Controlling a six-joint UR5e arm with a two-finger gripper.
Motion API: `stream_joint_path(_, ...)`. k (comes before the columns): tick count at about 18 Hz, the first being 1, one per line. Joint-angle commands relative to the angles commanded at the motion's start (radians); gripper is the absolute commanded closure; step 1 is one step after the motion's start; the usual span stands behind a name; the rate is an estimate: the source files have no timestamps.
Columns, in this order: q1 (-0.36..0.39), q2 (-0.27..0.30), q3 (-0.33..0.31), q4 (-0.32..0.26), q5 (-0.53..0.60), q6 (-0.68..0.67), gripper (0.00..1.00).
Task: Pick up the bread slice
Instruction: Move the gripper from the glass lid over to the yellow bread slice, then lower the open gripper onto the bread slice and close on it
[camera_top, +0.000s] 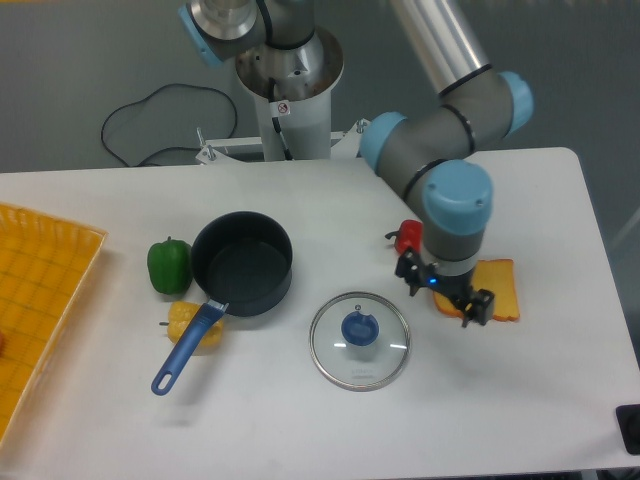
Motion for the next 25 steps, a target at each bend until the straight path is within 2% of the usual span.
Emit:
stream_joint_path(4, 0.017, -0.003, -0.015, -0.002, 0.006, -0.068, 0.00)
stream_joint_path(11, 0.113, -0.005, -0.057, 0.003, -0.003, -0.128, 0.00)
stream_joint_path(13, 0.135, -0.017, -0.046, 0.011, -0.005, -0.166, 0.00)
stream_joint_path(16, 0.149, -0.054, 0.011, 0.009, -0.026, -0.174, 0.00)
stream_joint_path(21, 0.152, -0.126, 0.037, 0.011, -0.025, -0.235, 0.00)
stream_joint_path(25, 0.155, -0.123, 0.032, 0.008, -0.025, -0.261, 0.00)
